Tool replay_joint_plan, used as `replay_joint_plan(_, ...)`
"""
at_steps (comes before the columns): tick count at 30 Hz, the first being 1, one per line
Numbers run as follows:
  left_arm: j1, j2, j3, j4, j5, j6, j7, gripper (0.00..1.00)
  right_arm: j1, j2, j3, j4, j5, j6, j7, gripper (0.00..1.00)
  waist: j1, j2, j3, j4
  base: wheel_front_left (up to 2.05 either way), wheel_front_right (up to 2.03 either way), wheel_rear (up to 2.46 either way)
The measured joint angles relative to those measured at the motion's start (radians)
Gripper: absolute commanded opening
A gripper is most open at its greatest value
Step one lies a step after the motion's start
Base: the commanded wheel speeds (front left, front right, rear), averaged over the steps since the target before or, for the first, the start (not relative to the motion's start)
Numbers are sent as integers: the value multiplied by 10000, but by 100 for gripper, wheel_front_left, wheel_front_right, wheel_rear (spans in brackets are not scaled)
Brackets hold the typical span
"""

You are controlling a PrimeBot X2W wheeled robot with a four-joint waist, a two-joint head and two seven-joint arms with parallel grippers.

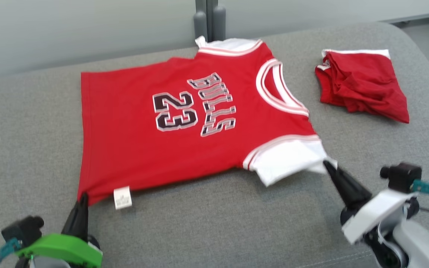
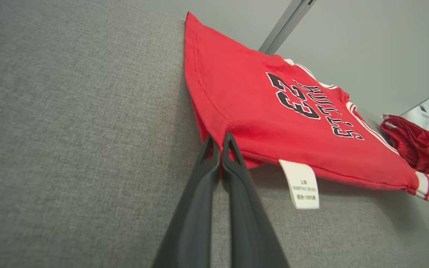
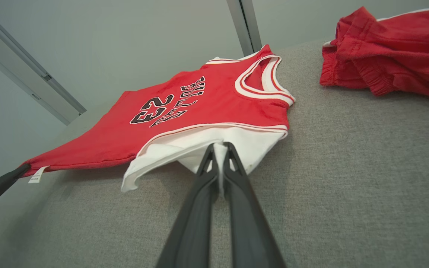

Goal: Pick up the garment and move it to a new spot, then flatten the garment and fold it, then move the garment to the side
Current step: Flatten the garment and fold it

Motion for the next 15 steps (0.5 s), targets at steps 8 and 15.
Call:
replay_joint_plan(8, 1461, -134, -232, 228, 6, -35, -107, 0, 1613, -236, 750, 86, -75, 0, 0, 0, 0, 0, -988, -56, 0, 0, 0)
replay_joint_plan(15, 1777, -176, -407, 476, 119, -46, -111, 0, 1904, -334, 982, 205, -98, 0, 0, 0, 0, 0, -1381, -159, 0, 0, 0)
